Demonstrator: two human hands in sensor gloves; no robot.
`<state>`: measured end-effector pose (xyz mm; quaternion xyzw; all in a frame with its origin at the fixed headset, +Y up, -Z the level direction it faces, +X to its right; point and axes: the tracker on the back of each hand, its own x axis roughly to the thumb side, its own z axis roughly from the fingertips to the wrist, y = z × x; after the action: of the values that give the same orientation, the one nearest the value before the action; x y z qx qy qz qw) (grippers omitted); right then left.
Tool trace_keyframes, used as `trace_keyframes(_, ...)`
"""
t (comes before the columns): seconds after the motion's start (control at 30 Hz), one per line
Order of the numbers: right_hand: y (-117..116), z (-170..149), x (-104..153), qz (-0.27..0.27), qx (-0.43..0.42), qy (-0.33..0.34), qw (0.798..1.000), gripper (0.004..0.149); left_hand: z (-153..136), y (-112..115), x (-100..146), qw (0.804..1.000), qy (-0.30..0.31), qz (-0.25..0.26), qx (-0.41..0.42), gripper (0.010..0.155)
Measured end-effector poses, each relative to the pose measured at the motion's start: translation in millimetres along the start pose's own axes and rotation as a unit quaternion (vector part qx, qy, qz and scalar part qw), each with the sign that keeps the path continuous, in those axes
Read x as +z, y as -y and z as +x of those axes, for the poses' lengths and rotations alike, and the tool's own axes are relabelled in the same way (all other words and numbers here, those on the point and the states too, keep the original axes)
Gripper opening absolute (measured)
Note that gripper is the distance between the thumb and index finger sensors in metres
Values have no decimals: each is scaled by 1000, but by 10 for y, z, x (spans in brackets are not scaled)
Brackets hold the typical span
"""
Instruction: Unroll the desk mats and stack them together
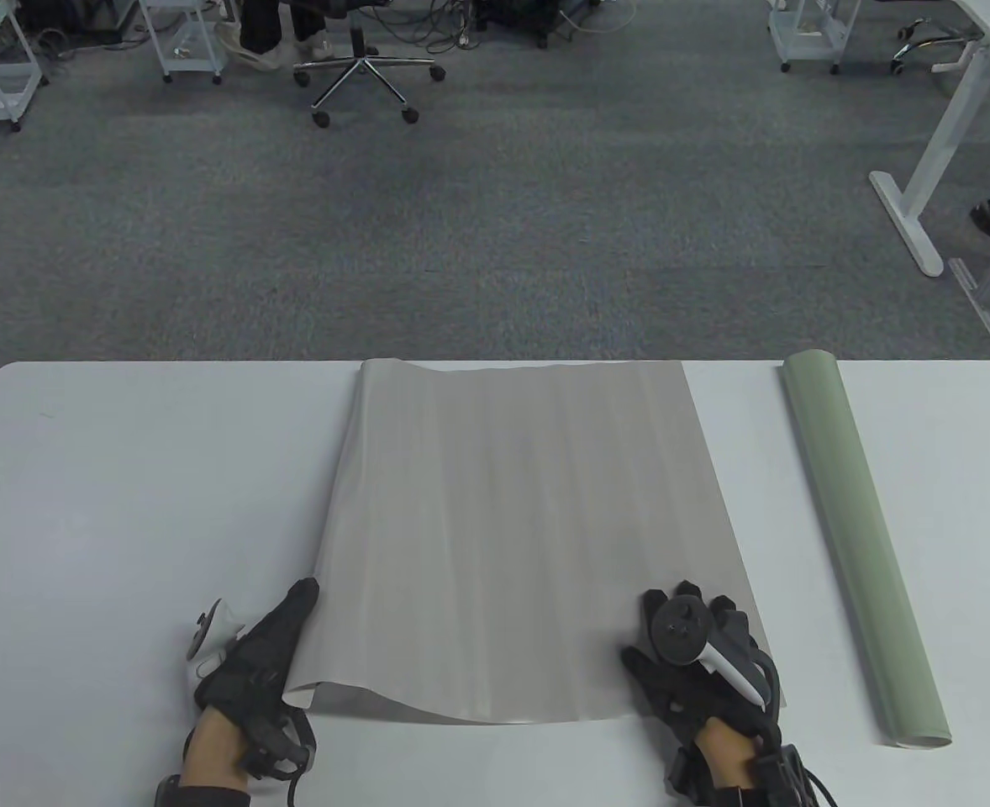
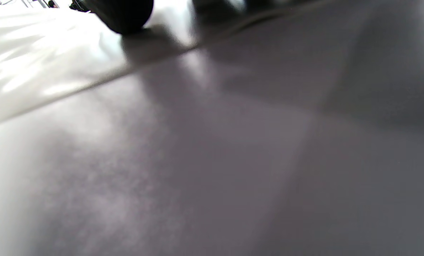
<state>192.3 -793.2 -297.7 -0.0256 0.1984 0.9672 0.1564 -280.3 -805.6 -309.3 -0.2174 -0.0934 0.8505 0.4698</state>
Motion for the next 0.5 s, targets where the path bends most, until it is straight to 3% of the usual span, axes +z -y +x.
trace_keyframes(0.1, 12, -48, 1, -2, -4, -9, 1000, 78, 47, -39, 22, 998, 7, 46, -29, 88)
trace_keyframes(0.2, 32, -97, -5, -4, -6, -12, 1000, 78, 27, -67, 36, 999, 2, 41, -31, 86)
trace_keyframes(0.33, 40, -131, -4, -5, -11, -15, 1000, 78, 1, -54, 30, 1000, -26, -5, -14, 85)
trace_keyframes(0.5, 45, -139, -1, -6, -13, -15, 1000, 78, 38, -109, 91, 998, -36, 45, -34, 77)
